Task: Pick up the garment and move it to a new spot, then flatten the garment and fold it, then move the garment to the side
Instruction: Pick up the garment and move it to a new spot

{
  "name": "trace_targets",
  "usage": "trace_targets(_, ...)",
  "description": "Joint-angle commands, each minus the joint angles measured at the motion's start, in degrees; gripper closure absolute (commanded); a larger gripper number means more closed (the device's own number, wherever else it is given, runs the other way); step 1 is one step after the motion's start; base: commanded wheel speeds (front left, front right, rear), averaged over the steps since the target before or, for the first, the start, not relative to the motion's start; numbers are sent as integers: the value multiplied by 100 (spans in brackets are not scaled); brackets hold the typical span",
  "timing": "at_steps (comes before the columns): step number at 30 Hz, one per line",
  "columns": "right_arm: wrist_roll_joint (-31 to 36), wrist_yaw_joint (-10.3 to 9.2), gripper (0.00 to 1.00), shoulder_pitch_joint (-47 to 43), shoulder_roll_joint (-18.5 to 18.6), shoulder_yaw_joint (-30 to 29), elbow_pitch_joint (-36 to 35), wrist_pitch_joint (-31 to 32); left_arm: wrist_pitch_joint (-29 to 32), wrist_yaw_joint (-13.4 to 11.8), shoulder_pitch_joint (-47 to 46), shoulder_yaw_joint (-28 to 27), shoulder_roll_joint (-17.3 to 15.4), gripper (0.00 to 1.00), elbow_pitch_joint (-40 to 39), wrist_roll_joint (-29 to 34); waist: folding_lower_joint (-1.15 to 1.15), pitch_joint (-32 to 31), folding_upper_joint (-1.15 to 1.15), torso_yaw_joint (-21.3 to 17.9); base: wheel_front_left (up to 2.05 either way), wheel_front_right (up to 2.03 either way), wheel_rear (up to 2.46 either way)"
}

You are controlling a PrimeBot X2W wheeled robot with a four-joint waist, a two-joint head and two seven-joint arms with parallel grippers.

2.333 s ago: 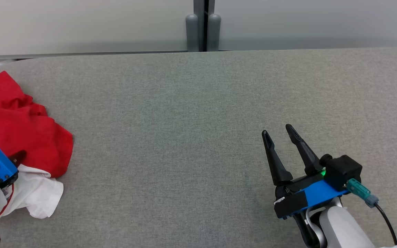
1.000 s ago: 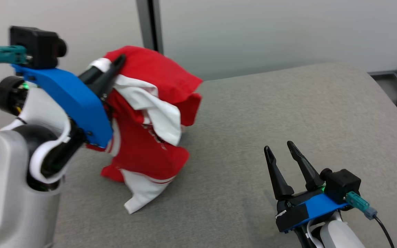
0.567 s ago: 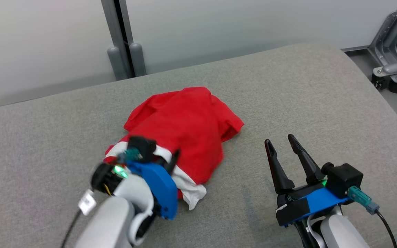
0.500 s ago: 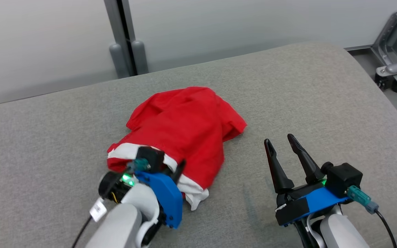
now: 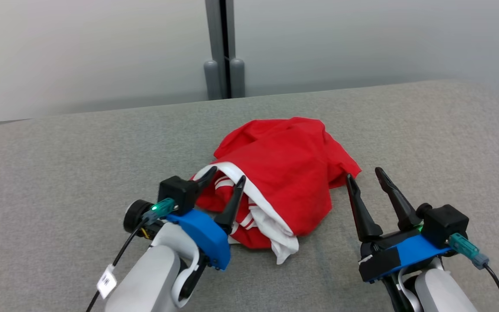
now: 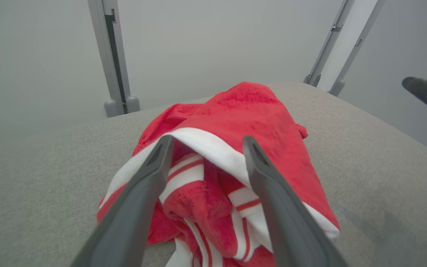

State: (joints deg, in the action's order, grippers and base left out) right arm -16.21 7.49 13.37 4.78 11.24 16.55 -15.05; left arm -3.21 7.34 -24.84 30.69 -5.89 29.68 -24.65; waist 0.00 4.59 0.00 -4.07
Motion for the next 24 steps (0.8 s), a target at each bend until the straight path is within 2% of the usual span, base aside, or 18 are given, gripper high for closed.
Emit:
trace_targets(1,20,1,0,-68,39,-23,-18,-18,-32,-33,83,-33,-49,0,-43,-37,0,-4,0,38,0,0,0)
trace_targets(6,61,1,0,-146,111,-108,-75,-18,-286,-349,463,-358,-389,0,-715,-95,0,-127,0,200,0,0,0)
trace_targets(12,90,1,0,-259,128,-84,-163,-17,-865,-747,1164,-800,-803,0,-1352,-76,0,-226,0,250,0,0,0)
trace_targets(19,84,1,0,-443,156,-270,-320,-17,-1168,-1089,1939,-1174,-829,0,-1649,-56,0,-286,0,217,0,0,0)
trace_targets(24,129,1,0,-447,195,-336,-387,-17,-1203,-1097,2141,-1304,-750,0,-1725,21,0,-343,0,211,0,0,0)
